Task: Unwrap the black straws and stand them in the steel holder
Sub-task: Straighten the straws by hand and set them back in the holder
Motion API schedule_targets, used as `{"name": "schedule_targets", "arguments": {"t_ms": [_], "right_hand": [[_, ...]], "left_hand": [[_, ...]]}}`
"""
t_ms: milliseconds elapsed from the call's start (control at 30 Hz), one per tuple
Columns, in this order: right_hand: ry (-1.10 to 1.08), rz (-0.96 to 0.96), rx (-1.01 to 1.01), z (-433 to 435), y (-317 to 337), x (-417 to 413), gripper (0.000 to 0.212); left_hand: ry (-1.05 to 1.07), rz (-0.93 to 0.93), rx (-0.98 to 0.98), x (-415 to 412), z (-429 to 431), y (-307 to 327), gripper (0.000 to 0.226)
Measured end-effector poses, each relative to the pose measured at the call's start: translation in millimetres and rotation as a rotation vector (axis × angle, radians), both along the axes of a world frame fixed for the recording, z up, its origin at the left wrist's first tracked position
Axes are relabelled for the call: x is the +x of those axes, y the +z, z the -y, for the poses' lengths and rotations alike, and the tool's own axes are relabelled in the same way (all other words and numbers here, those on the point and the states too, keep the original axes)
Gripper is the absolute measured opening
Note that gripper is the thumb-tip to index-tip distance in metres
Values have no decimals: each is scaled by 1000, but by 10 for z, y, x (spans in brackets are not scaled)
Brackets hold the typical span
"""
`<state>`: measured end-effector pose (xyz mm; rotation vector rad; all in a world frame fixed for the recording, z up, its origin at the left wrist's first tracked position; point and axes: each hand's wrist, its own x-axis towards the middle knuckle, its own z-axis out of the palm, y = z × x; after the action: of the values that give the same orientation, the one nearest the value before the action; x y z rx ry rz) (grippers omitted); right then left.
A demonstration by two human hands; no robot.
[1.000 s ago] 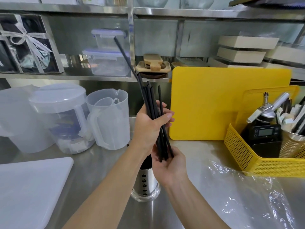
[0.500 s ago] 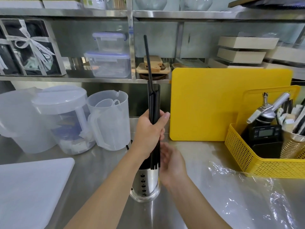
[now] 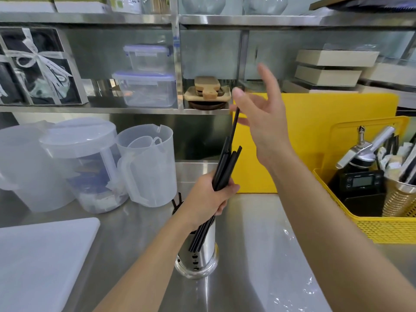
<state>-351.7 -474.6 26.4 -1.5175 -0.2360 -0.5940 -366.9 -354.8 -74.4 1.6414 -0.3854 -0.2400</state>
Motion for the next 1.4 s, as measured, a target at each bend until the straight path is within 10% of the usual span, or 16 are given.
{"name": "schedule_targets", "arguments": {"t_ms": [167,1067,1233,1400], "right_hand": [[-61,91,-53,-7,33,35,15],[-35,79,-336,-122,-674,-44,44],[23,-52,109,-157,-705,-97,21],[230,-629,730,-255,-1123,-164,46]], "left_hand": [[15,9,7,-1,-31,-50,16],[-47,-64,-156,-15,-66,14,19],[154,77,-214,23,-69,58,22],[304,102,-606,113,-97,275,19]]}}
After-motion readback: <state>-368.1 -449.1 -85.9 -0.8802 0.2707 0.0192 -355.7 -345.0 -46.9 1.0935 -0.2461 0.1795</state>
